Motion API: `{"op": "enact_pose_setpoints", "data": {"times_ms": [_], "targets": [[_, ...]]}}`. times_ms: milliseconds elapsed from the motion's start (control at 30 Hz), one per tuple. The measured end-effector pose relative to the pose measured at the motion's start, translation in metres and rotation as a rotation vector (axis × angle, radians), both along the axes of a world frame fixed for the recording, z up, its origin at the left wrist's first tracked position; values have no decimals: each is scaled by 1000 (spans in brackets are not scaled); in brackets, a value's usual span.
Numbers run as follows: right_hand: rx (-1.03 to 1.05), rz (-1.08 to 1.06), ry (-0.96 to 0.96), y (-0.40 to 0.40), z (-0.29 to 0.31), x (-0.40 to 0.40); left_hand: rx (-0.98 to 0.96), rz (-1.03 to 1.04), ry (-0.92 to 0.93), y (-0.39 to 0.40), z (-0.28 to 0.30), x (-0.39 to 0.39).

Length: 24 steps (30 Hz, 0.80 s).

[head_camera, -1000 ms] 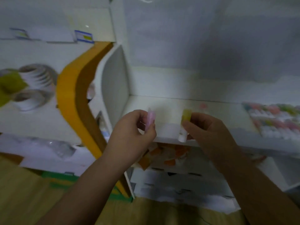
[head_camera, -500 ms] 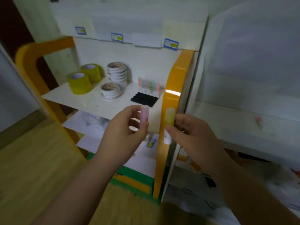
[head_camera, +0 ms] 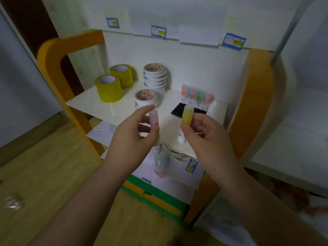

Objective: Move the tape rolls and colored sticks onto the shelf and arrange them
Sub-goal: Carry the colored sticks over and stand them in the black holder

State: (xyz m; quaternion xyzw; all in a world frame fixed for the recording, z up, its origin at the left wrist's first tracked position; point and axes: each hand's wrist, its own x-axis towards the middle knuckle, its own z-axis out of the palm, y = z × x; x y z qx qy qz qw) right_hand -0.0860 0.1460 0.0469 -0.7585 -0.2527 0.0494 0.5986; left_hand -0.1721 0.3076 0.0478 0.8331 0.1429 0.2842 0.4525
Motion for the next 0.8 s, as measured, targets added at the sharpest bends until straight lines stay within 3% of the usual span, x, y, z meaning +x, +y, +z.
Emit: {"op": "enact_pose_setpoints", "data": {"times_ms": [200, 800], "targets": [[65, -106, 85, 31, -14, 42, 5, -57, 41, 36, -5, 56], [-32, -489, 2, 69, -37, 82, 243, -207, -10, 96, -26, 215]]}}
